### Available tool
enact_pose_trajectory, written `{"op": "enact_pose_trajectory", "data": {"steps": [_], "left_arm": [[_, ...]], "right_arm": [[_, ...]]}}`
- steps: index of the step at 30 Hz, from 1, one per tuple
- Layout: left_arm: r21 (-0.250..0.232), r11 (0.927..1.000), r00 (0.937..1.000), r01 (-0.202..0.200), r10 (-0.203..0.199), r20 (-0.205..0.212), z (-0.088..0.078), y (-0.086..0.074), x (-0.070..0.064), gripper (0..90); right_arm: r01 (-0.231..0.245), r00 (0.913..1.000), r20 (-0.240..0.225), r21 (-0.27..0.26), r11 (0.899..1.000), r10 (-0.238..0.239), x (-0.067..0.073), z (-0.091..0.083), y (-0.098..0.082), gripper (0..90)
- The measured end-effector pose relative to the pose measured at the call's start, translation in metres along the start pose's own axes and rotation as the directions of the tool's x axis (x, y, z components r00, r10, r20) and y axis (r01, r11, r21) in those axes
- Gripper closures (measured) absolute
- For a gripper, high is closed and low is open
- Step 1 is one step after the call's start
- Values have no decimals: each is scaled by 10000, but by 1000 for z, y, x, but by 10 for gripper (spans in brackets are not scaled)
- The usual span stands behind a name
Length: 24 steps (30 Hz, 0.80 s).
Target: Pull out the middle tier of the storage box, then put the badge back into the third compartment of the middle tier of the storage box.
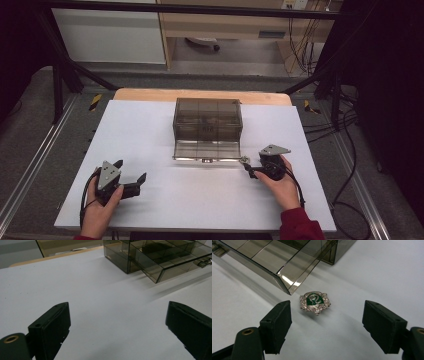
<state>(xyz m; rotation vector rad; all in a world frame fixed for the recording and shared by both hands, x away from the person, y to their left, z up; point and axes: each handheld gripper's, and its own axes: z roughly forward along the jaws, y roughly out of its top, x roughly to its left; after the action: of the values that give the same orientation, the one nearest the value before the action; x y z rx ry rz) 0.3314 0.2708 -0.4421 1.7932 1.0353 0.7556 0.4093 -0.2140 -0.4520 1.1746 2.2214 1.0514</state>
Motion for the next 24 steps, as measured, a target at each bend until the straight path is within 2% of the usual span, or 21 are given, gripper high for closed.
{"op": "enact_pose_trajectory", "data": {"steps": [14,24], "left_arm": [[46,10000,10000,-32,32,-26,-1,0,0,61],[38,10000,10000,-60,60,-16,0,0,0,61]], "right_arm": [[-286,9995,108,11,9996,286,0,-1,2,306],[-7,10000,-78,52,10000,8,3,3,2,378]]}}
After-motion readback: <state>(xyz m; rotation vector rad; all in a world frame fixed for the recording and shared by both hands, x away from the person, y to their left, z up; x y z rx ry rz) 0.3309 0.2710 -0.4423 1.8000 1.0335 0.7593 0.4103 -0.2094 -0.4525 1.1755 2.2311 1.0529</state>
